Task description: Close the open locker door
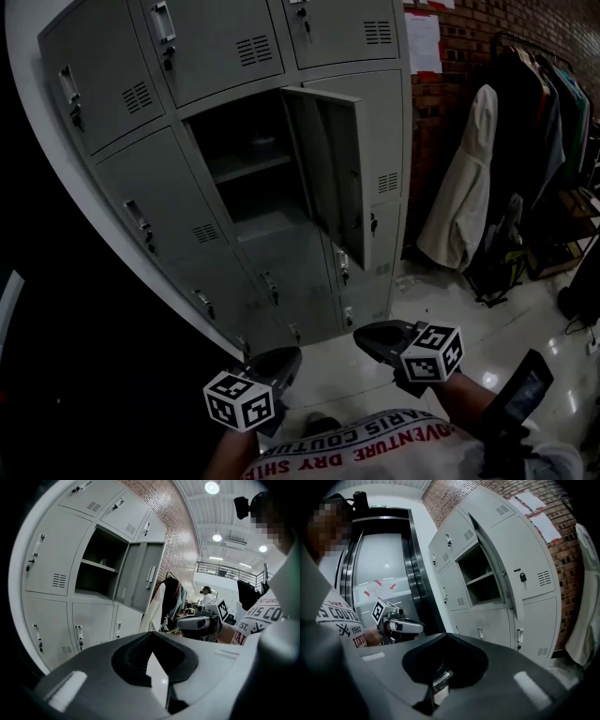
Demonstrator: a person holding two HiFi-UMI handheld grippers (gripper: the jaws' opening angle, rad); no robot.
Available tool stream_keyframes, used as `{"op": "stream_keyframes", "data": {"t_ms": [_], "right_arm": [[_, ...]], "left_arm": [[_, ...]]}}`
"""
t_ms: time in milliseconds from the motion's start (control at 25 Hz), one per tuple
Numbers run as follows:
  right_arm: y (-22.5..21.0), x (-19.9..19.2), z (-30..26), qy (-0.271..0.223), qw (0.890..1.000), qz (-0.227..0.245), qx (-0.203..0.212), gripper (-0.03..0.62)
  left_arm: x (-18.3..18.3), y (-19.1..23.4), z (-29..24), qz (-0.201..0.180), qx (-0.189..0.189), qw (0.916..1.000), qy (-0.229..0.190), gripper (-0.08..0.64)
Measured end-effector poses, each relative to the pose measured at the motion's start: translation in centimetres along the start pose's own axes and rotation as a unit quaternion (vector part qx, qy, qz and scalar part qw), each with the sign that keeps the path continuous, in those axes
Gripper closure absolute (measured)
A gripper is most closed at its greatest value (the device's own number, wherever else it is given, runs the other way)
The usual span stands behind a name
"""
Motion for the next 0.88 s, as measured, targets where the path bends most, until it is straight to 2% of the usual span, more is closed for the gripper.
{"op": "stream_keyframes", "data": {"t_ms": [200, 400, 560, 720, 880], "right_arm": [[-2.0, 2.3, 0.0, -0.011, 0.999, 0.029, -0.02, 0.6], [-5.7, 6.5, 1.6, -0.051, 0.995, 0.042, -0.07, 0.6], [-9.6, 10.3, 2.7, -0.074, 0.988, 0.067, -0.12, 0.6], [-13.6, 14.2, 3.3, -0.095, 0.976, 0.087, -0.175, 0.6], [-15.9, 18.0, 2.9, -0.119, 0.966, 0.103, -0.203, 0.6]], "left_arm": [[2.1, 0.5, -1.0, -0.016, -0.016, 0.9997, -0.011, 0.555], [4.5, 1.0, -1.4, -0.02, -0.036, 0.9988, -0.028, 0.555], [5.9, 1.6, -1.6, -0.031, -0.045, 0.9979, -0.035, 0.555], [6.5, 2.3, -1.8, -0.026, -0.057, 0.9973, -0.039, 0.555], [6.8, 3.3, -2.0, -0.016, -0.059, 0.9974, -0.04, 0.555]]}}
Point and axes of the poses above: the fingertips, and each gripper's own axes: z backward along the fingers, y to its left, x out of its top, the point moved 2 cm from there along z, backward along the fingers, and after that the axes turned 1 degree about x, right-handed, at the moved point
